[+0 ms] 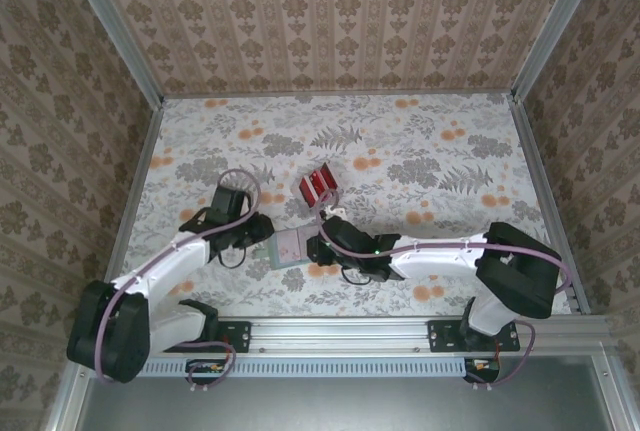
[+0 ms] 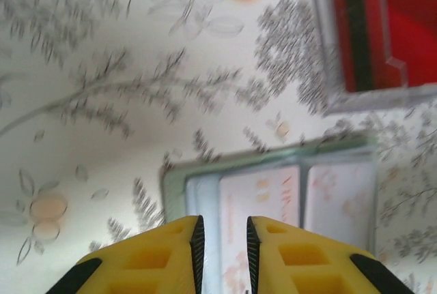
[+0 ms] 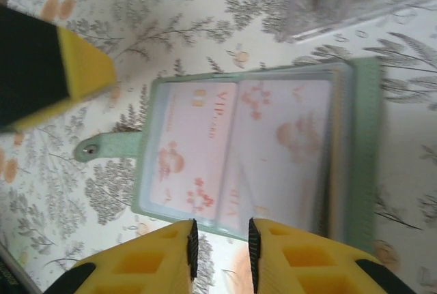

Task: Put the credit cards into the card holder
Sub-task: Rotate the card holder at the bottom-center of the table.

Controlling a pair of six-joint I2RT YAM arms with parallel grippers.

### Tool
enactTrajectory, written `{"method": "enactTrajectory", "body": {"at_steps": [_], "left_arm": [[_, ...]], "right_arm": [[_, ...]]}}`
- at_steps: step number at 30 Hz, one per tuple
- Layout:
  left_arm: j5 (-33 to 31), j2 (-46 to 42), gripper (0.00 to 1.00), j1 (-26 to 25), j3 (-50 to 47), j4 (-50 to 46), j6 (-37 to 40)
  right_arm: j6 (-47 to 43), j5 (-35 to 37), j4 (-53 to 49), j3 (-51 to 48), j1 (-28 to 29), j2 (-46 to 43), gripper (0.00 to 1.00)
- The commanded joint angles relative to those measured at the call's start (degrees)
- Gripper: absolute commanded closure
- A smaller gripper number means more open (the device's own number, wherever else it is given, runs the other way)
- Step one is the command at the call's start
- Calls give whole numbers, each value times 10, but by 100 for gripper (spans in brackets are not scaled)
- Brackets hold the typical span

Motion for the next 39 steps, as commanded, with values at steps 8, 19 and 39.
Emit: {"method": "enactTrajectory", "body": {"at_steps": [8, 19, 39], "left_arm": [[42, 216, 93, 8, 136, 1, 90], [44, 142, 98, 3, 4, -2, 56], [28, -132, 96, -27, -159, -69, -93]], "right_arm": [[17, -84, 11, -38, -34, 55, 78], [-5, -82, 26, 10, -71, 111, 79], [-85, -164, -58, 246, -68, 268, 80]]}}
